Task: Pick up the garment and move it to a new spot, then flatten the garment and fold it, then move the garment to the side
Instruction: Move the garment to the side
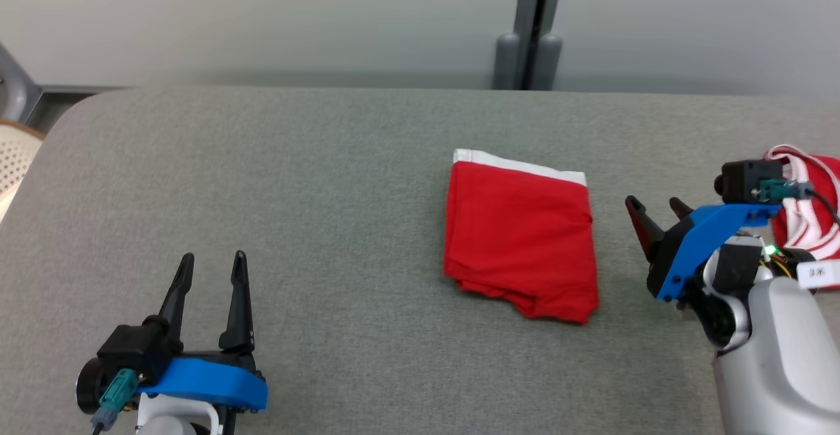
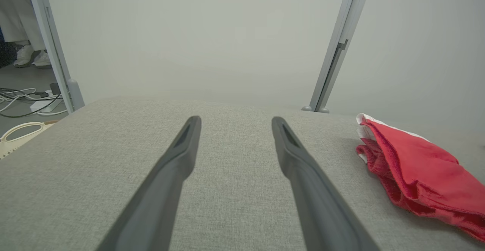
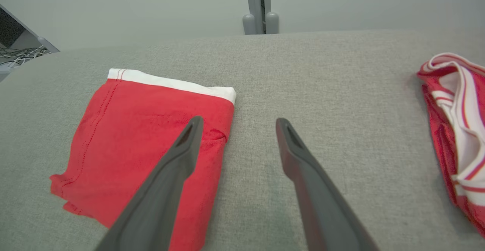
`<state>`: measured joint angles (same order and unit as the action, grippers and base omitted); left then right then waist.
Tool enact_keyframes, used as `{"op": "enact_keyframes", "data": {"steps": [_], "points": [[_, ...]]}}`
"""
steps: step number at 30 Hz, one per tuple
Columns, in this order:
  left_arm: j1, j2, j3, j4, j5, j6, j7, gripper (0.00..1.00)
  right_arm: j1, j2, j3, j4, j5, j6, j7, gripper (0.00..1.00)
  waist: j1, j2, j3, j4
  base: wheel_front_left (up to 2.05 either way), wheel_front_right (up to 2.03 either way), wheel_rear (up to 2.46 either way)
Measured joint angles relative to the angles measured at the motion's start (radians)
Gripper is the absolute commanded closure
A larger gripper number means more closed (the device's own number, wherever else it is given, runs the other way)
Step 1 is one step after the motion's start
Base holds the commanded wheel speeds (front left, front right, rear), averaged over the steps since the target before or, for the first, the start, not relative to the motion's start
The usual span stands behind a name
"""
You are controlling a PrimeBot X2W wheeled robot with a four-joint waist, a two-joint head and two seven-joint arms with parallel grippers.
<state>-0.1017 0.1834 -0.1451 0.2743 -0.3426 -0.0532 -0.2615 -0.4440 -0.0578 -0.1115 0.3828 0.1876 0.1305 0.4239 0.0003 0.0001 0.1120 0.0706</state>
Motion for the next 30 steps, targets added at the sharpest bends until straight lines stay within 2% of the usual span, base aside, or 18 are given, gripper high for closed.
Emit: {"op": "enact_keyframes", "data": {"steps": [4,9,14,18,19,20,26,30], "points": [[-0.022,-0.009,-0.002,-0.009,0.006,-0.002,0.0,0.0,-0.084,0.005,-0.068,0.14,0.044,0.0,0.066,0.0,0.0,0.0,0.042,0.037,0.0,0.0,0.0],[-0.043,-0.026,-0.001,-0.021,0.016,-0.009,0.0,0.0,-0.16,0.007,-0.095,0.313,0.088,0.0,0.045,0.0,0.0,0.0,0.089,0.083,0.0,0.0,0.0],[-0.049,-0.037,0.006,-0.021,0.025,-0.018,0.0,0.0,-0.207,0.004,-0.074,0.447,0.08,0.0,0.005,0.0,-0.0002,-0.0001,0.116,0.112,0.0,0.0,0.0],[-0.049,-0.041,0.016,-0.011,0.027,-0.026,0.0,0.0,-0.235,-0.009,0.001,0.519,0.121,0.0,-0.008,0.0,-0.0002,0.0,0.113,0.115,0.0,0.0,0.0],[-0.049,-0.043,0.017,-0.01,0.029,-0.027,0.0,0.0,-0.24,-0.01,0.024,0.532,0.13,-0.001,-0.012,0.44,-0.0003,0.0,0.111,0.113,0.0,0.0,0.0],[-0.049,-0.047,0.019,-0.007,0.036,-0.028,0.0,0.0,-0.243,-0.007,0.063,0.546,0.13,-0.001,-0.035,1.0,-0.0003,0.0,0.106,0.107,0.0,0.0,0.0],[-0.037,-0.047,0.034,-0.02,0.045,-0.036,0.0,0.0,-0.261,0.002,0.131,0.521,0.004,0.0,-0.044,1.0,-0.0002,-0.0001,0.09,0.066,0.0,0.0,0.0],[-0.023,-0.049,0.042,-0.039,0.052,-0.036,0.0,0.0,-0.311,-0.058,0.23,0.433,-0.035,0.0,0.029,1.0,-0.0002,-0.0001,0.084,0.017,0.0,0.0,0.0]]}}
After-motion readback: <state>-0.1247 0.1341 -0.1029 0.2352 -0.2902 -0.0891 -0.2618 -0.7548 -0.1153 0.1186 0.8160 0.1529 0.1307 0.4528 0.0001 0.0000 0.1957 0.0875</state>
